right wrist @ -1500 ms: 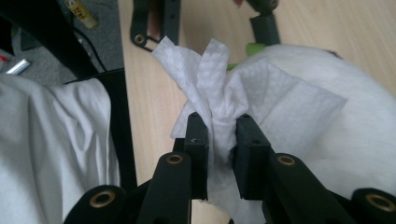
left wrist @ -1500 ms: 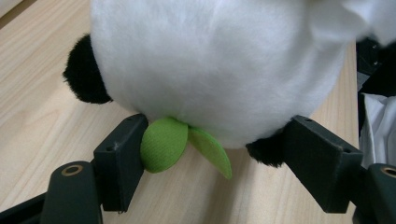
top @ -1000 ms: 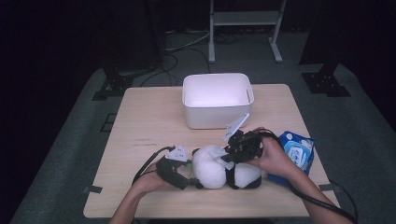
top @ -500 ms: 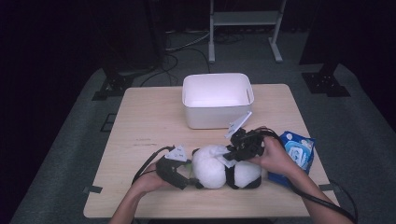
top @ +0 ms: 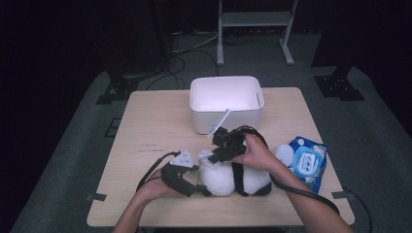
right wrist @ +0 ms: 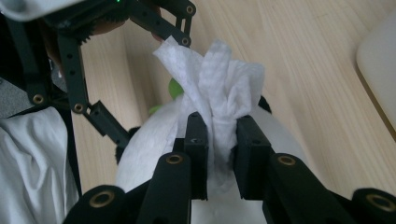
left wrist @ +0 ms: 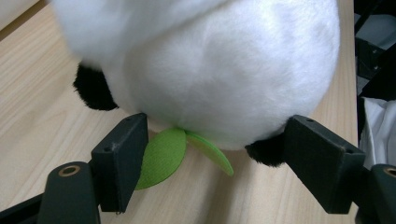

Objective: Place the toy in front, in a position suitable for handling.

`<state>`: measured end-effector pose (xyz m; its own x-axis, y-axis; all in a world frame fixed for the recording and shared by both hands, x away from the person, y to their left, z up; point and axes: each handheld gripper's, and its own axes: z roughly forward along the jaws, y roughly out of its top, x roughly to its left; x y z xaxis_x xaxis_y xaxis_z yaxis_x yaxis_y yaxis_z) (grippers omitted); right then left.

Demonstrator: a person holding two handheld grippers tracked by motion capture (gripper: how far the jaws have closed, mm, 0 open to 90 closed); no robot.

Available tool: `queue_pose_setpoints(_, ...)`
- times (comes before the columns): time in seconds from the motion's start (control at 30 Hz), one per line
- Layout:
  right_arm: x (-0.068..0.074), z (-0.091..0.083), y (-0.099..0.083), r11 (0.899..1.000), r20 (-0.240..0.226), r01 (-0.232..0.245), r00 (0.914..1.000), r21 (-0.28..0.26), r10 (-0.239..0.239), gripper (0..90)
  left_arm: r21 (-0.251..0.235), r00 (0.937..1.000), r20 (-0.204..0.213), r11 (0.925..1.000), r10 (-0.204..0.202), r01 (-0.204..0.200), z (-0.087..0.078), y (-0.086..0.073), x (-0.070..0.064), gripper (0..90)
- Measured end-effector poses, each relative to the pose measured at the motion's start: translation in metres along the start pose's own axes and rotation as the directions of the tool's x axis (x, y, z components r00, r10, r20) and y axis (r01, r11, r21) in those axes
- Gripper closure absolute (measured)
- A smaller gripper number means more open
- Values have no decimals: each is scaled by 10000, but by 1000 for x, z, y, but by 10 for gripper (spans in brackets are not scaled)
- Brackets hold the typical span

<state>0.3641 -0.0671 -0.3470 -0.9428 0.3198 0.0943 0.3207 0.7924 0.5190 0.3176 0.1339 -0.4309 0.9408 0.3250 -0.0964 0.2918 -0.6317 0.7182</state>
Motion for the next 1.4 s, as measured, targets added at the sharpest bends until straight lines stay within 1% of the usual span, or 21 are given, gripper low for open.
queue_pose_setpoints(0.07,0,2,2,10000,-9,16,10000,25,-16,763,-26,10000,15,10000,-51,51,1,-1,0,223)
queue_pose_setpoints(0.1,-3,5,6,9999,1,-4,10000,101,4,763,-13,10000,14,10000,-61,61,1,-1,0,223)
queue_pose_setpoints(0.13,-5,4,6,10000,8,-11,10000,95,11,763,-4,10000,1,10000,-64,64,1,-2,0,223)
queue_pose_setpoints(0.3,-13,-5,-2,9995,285,-308,9991,112,305,763,-26,10000,-15,10000,-45,45,1,-1,0,222)
queue_pose_setpoints(0.47,-22,-17,-18,9980,527,-614,9968,154,606,763,8,10000,-17,10000,-67,67,3,0,0,217)
queue_pose_setpoints(0.57,-28,-26,-30,9951,721,-955,9930,248,935,762,10,10000,-30,10000,-86,86,3,0,0,217)
queue_pose_setpoints(0.67,-35,-35,-43,9915,887,-1280,9881,223,1255,763,-10,9999,-59,9999,-104,104,2,0,1,211)
queue_pose_setpoints(0.7,-36,-38,-47,9899,883,-1396,9866,244,1369,763,-16,9999,-51,10000,-93,93,1,0,1,208)
queue_pose_setpoints(0.77,-37,-38,-54,9898,793,-1413,9871,185,1394,763,-30,9999,-42,9999,-112,112,-1,0,2,203)
queue_pose_setpoints(0.8,-36,-38,-56,9887,762,-1481,9863,219,1460,765,-67,9999,-45,9999,-135,135,-2,1,2,200)
queue_pose_setpoints(0.87,-32,-37,-59,9907,705,-1343,9887,226,1324,770,-120,9997,-78,9997,-214,213,-7,1,3,194)
queue_pose_setpoints(0.93,-25,-36,-58,9922,677,-1224,9904,233,1206,773,-292,9997,-118,9993,-223,220,-12,2,4,192)
queue_pose_setpoints(1.0,-18,-36,-57,9949,679,-977,9931,262,957,775,-504,9996,-176,9985,-239,229,-19,4,4,191)
queue_pose_setpoints(1.07,-10,-35,-57,9962,626,-833,9947,252,816,776,-667,9995,-234,9975,-227,211,-25,5,4,185)
queue_pose_setpoints(1.17,3,-34,-59,9985,772,-477,9960,268,455,781,-974,9991,-268,9948,-325,297,-31,7,3,175)
queue_pose_setpoints(1.27,16,-32,-62,9997,747,-149,9971,186,135,787,-991,9993,-261,9948,-265,238,-32,10,1,164)
queue_pose_setpoints(1.33,24,-32,-64,9998,813,-12,9967,178,-2,788,-960,9995,-169,9951,-257,239,-30,12,-1,142)
queue_pose_setpoints(1.4,31,-31,-67,9995,937,239,9953,205,-257,789,-918,9998,-144,9957,-158,145,-29,14,-3,142)
